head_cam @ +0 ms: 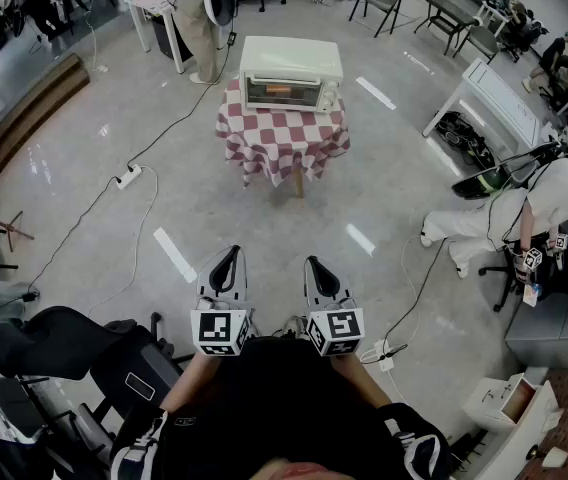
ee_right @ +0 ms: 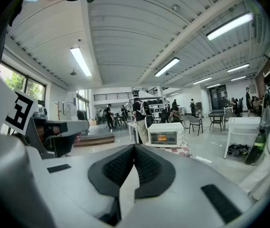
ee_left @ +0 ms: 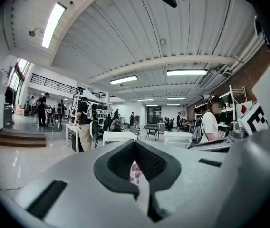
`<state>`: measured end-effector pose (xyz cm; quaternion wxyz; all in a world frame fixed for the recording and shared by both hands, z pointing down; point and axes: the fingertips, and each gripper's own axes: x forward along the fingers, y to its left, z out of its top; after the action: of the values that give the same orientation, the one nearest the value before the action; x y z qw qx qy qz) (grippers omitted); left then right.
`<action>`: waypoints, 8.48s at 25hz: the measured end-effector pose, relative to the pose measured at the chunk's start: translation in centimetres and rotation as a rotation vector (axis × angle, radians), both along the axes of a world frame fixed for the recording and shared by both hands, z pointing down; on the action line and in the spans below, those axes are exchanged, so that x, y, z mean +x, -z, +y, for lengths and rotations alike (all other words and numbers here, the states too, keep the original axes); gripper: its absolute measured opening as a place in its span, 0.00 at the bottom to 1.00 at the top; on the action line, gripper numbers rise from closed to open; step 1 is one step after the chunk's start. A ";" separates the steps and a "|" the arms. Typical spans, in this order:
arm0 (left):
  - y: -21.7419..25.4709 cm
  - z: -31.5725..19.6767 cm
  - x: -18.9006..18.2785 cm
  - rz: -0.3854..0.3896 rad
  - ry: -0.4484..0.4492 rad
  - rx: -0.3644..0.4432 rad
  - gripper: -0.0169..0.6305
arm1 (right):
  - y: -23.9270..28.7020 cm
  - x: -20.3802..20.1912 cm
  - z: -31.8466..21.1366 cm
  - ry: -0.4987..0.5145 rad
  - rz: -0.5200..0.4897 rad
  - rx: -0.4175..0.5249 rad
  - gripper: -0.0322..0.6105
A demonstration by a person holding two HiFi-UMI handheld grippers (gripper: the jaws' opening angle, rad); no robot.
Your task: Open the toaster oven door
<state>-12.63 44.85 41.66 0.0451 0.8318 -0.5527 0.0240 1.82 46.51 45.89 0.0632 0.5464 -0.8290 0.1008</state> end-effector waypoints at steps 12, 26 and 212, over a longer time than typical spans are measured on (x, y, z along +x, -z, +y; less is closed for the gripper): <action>-0.2 1.3 -2.2 0.012 -0.006 -0.013 0.04 | 0.8 -2.1 0.7 -0.011 -0.031 0.002 0.09; -2.1 2.1 -6.8 0.017 -0.045 -0.034 0.04 | -0.3 -6.9 0.7 -0.033 -0.016 0.011 0.09; -31.4 -63.5 0.0 0.039 0.164 -0.888 0.17 | -25.2 16.5 -65.5 -0.409 -0.697 -0.751 0.28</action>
<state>-12.62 -18.64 73.10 0.4096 0.6856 -0.5521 0.2394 18.34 -18.96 71.12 -0.0452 0.5704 -0.5848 0.5750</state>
